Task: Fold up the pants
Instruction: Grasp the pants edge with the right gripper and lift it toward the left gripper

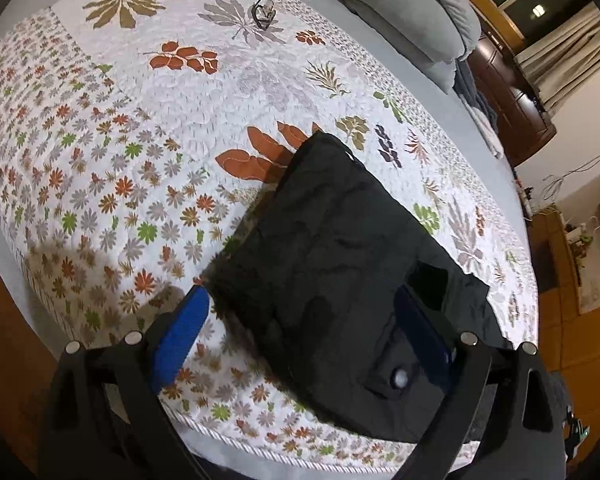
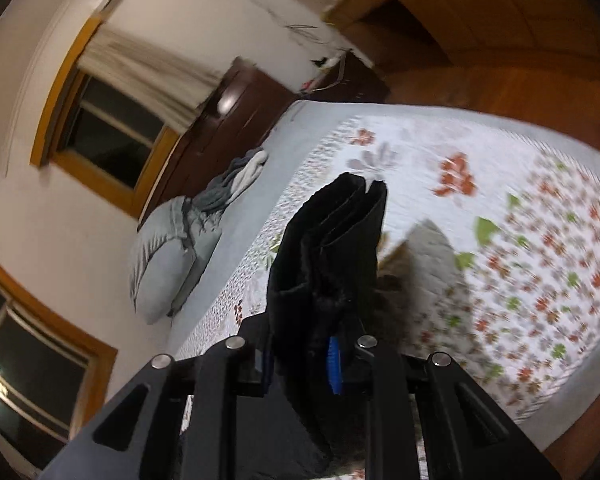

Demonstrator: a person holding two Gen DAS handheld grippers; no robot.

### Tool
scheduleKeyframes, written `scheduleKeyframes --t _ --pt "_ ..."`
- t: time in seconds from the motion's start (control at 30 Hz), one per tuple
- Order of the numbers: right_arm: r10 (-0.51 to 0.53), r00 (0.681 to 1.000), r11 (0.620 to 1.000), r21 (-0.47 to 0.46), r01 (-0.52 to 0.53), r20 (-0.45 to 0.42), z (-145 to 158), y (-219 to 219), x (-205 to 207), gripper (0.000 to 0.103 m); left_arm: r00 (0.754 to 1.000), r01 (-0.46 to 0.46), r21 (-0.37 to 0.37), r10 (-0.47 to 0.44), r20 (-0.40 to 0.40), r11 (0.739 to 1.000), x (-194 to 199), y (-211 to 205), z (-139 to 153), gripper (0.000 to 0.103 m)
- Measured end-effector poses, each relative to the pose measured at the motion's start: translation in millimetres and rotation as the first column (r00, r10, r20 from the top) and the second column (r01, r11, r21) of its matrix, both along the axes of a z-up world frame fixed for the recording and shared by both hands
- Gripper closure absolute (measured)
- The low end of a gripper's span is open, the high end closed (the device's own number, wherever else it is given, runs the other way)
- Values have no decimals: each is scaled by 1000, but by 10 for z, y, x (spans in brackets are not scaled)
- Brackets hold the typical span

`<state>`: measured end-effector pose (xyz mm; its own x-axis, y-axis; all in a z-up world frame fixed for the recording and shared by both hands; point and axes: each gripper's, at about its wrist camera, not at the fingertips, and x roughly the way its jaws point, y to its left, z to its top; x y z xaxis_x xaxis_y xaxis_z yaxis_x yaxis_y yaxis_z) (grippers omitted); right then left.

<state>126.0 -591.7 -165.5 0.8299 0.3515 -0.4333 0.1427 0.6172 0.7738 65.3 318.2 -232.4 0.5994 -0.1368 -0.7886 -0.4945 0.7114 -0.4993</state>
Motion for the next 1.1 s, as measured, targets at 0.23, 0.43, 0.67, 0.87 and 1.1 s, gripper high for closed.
scheduleKeyframes --t 0.23,0.43,0.67,0.87,1.1 --pt "103 993 993 -63 -99 56 421 577 165 82 999 -28 -129 30 17 991 -122 209 -62 10" --pt "197 978 976 -108 -189 67 612 1100 352 83 999 35 -221 -40 -17 975 -40 231 -214 10" --pt "284 957 951 -147 -273 55 688 1604 493 83 994 83 -230 -96 -46 970 214 153 -394 10" --pt "346 938 919 -207 -335 19 733 2053 568 83 994 87 -210 -97 -41 974 333 85 -418 10" --pt "416 909 871 -277 -406 -24 712 2548 587 83 994 97 -210 -106 -34 973 307 78 -440 9"
